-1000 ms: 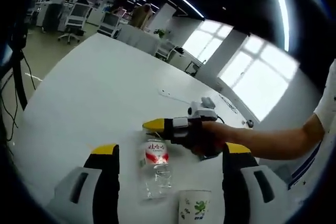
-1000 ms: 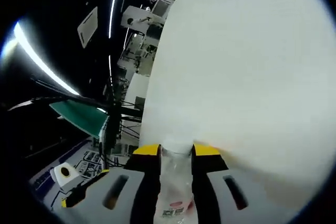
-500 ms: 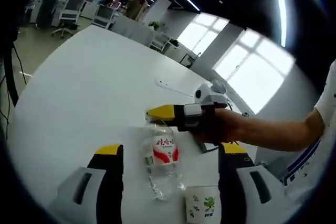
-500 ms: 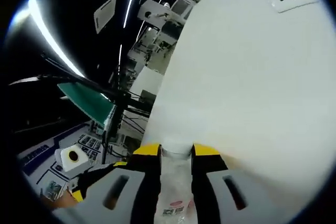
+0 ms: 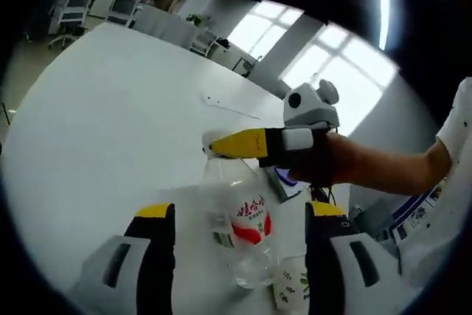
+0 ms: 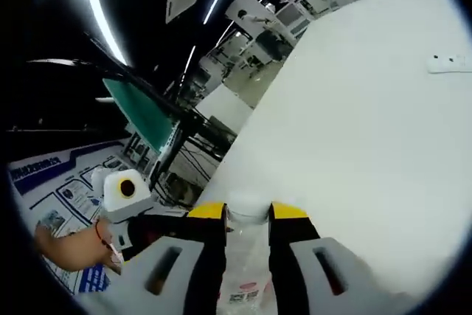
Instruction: Arrange the tabletop items into an orderly group along one side of the table until the central work area is clear of visible clutter.
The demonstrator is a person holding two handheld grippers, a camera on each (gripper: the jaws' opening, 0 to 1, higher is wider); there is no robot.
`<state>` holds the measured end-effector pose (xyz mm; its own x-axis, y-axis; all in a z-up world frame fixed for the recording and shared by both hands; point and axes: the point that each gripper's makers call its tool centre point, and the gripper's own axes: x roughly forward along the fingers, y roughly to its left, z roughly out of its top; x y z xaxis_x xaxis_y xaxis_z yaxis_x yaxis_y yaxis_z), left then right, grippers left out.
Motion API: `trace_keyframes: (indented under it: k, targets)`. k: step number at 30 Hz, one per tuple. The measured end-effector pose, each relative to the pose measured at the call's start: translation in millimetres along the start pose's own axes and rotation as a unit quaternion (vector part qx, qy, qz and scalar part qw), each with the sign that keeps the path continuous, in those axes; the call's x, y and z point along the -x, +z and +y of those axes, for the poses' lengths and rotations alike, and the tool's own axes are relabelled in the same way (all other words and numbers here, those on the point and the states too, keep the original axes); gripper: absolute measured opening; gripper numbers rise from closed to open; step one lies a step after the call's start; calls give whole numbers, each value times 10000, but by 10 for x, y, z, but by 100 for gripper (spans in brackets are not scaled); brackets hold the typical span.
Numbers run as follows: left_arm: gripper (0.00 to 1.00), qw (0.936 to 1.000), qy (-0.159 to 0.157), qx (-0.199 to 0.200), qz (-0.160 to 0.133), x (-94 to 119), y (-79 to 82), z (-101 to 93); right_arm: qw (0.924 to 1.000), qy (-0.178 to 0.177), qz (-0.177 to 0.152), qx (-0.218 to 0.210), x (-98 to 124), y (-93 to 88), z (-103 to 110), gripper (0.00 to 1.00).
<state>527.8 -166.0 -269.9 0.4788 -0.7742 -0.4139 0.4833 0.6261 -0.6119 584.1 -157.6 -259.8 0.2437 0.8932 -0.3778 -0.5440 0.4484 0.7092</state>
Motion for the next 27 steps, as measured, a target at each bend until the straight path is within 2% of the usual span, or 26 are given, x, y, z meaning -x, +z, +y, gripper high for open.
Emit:
trace_keyframes:
  k: [4,6,10,14,17,20,27]
  targets:
    - [67,9993,-212,-140,284,-109,-96,-12,9998,-6,-31,178,6,9,44,19]
    - [63,9989,-322,-151,312,-144,-102,-32,9996,-13,-30,265,12,12,63,19]
    - [61,9983,-451,-164,333,-184,-105,-67,9989,2,-32,461,35,4,131,19]
    - [55,9971,-550,-271,440,-209,-134,-99,9975,-1,-14,704,67,-12,220,19]
    - [49,9952,-567,-523,604,-223,-175,-112,9951,-36,-60,985,100,-4,294,19]
    - [45,9938,-629,-663,630,-241,-179,-157,9920,-101,-96,1253,134,0,347,19]
    - [44,9901,-708,-1046,620,-280,-156,-252,9842,-301,-234,1729,262,20,433,19]
